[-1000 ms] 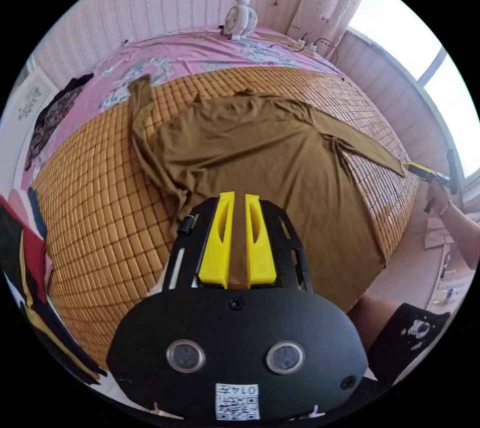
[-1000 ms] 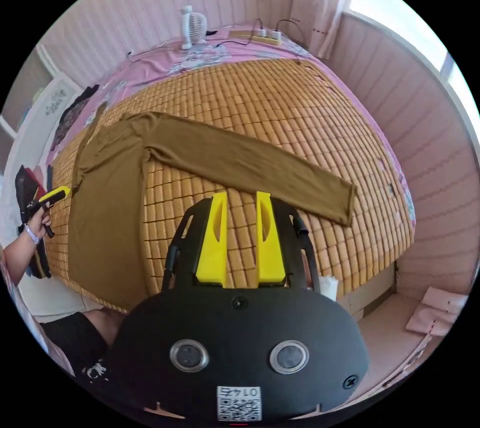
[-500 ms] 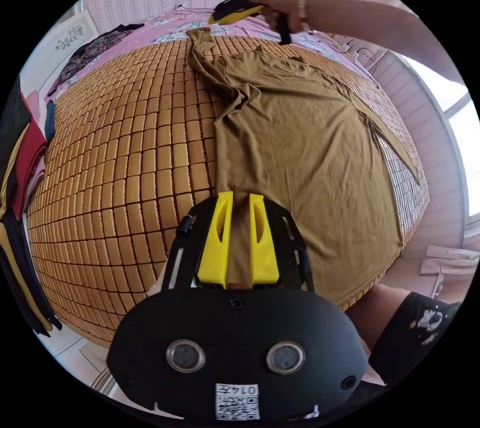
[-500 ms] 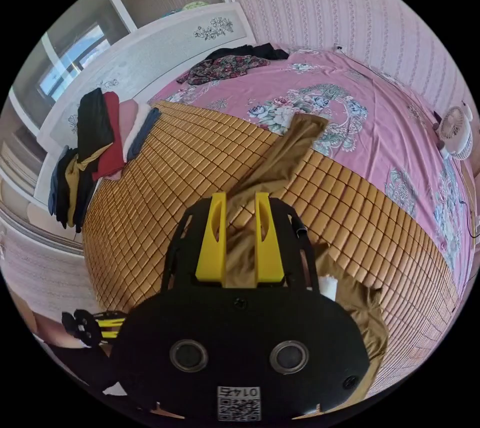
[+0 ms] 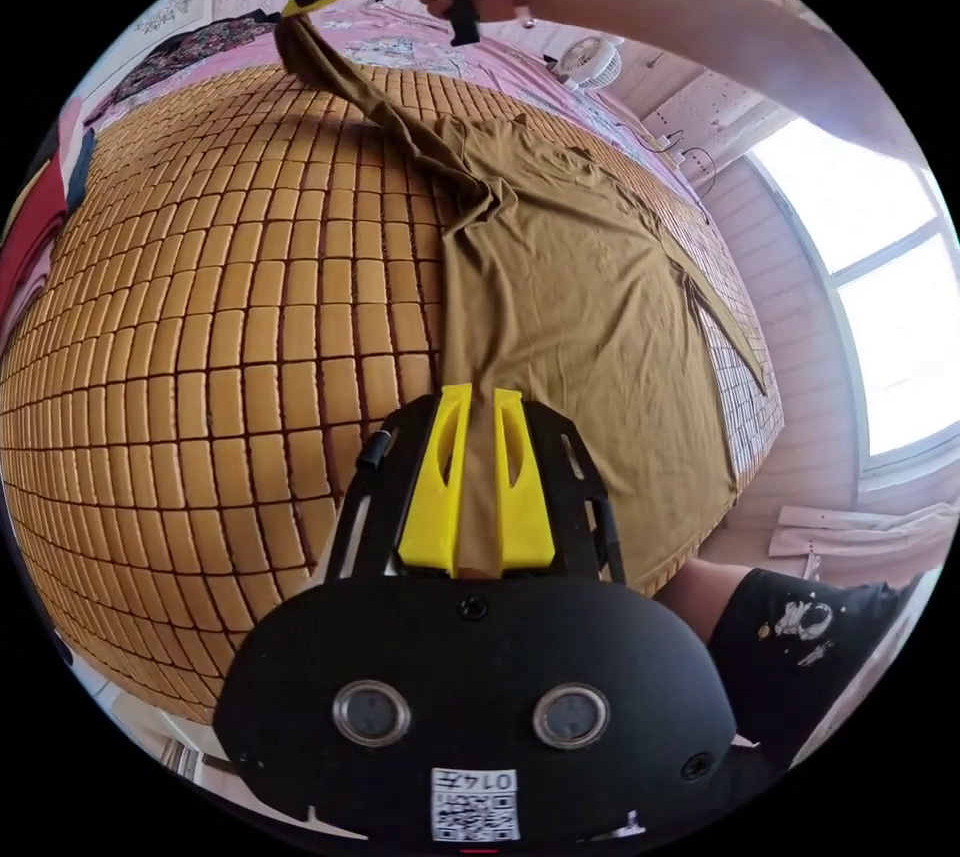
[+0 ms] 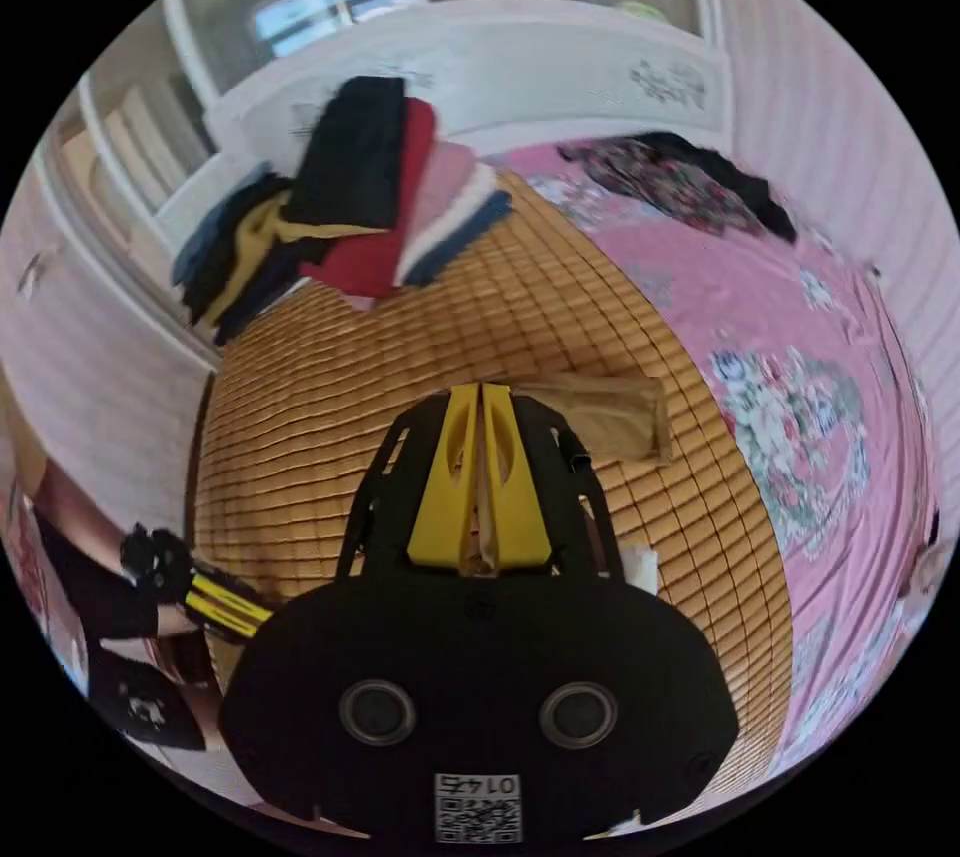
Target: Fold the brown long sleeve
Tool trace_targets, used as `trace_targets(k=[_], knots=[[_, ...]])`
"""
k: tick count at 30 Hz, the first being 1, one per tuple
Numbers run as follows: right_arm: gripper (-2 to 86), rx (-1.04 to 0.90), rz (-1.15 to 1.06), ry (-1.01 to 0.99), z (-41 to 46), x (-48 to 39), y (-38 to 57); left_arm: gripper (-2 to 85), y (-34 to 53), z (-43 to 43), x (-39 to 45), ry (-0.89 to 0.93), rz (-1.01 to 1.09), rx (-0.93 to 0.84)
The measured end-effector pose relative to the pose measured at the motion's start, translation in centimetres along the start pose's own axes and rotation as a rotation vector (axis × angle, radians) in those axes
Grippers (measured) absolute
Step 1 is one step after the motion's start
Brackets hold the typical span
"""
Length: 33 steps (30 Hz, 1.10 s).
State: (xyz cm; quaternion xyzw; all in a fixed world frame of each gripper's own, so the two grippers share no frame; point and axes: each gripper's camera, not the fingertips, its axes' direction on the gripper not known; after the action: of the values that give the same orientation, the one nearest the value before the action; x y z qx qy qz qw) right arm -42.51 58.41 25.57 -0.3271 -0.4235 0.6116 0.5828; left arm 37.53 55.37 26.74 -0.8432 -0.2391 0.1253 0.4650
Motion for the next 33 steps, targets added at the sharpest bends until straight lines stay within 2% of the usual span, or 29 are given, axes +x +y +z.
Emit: trace_targets(k=[2,3,5,8,13,17,20,22,24,26,29,33], knots=[[2.3,0.038,-0.152,-0.051,-2.4,-5.2,2.7,4.6,2.7,-1.0,-0.9,-0.005,-0.012,0.032],[3.6,0.036,-0.155,-0.040,-2.7,-5.9,3.6,4.6,3.4,-1.2,-1.2,-0.008,-0.016,0.036],[7.2,-0.006,-0.095,0.008,-2.4,-6.5,7.6,4.6,6.5,-2.5,-2.9,-0.041,-0.062,0.052],[7.8,-0.116,0.034,0.020,-0.2,-5.4,12.5,4.7,10.2,-4.6,-6.1,-0.090,-0.188,0.088],[7.9,-0.150,0.258,-0.025,3.4,-4.9,18.0,5.1,13.7,-7.0,-12.1,-0.205,-0.417,0.182],[7.9,-0.152,0.302,-0.001,6.8,-6.7,19.3,6.2,11.7,-7.1,-17.4,-0.314,-0.494,0.315],[7.9,-0.124,0.338,-0.040,8.5,-7.7,19.7,8.0,8.7,-5.7,-21.2,-0.312,-0.550,0.408],[7.9,-0.124,0.333,-0.037,9.2,-8.5,19.9,8.3,6.8,-3.9,-23.2,-0.320,-0.579,0.380],[7.9,-0.128,0.321,-0.026,9.8,-9.3,20.1,7.4,5.4,-1.5,-24.8,-0.361,-0.592,0.281],[7.9,-0.130,0.319,-0.034,10.3,-9.8,20.4,1.9,5.0,-0.1,-25.4,-0.399,-0.561,0.212],[7.7,-0.126,0.325,-0.043,10.8,-10.1,21.0,-0.1,6.2,-0.7,-25.3,-0.412,-0.524,0.173],[7.5,-0.145,0.362,-0.033,11.2,-10.2,21.9,0.0,12.9,-6.0,-22.2,-0.434,-0.496,0.449]])
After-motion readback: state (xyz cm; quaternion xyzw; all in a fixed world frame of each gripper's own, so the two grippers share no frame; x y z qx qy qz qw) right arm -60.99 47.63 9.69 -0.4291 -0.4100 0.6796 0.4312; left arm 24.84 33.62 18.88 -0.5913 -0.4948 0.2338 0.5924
